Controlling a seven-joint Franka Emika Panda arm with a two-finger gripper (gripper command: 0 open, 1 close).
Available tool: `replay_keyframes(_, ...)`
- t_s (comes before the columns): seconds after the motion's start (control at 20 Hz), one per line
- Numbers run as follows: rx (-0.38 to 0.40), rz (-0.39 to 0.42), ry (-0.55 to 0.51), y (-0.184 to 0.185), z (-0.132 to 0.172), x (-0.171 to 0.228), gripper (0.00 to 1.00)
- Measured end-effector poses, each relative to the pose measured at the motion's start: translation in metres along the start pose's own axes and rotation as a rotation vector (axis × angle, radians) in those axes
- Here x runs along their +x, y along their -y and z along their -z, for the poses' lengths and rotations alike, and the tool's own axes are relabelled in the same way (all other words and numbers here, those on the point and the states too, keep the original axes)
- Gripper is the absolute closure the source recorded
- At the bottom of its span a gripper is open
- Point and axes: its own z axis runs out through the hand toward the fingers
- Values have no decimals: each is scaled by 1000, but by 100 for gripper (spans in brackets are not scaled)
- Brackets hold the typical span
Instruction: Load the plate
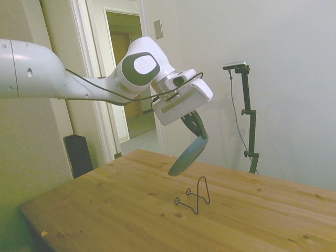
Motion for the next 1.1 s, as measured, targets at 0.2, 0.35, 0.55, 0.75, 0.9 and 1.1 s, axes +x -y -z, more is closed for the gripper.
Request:
replay_keyframes(0.2,-83,48,-70,23,4,-15,100)
replay_keyframes(0.35,-138,81,-117,33,3,-27,100)
replay_keyframes(0.55,-197,106,-163,38,-6,-37,100)
replay_keyframes(0.75,-205,104,-159,37,-13,-47,100)
replay_keyframes(0.9,-239,128,-189,42,-16,-51,100)
replay_keyframes(1.1,-261,140,-215,52,-22,-59,100)
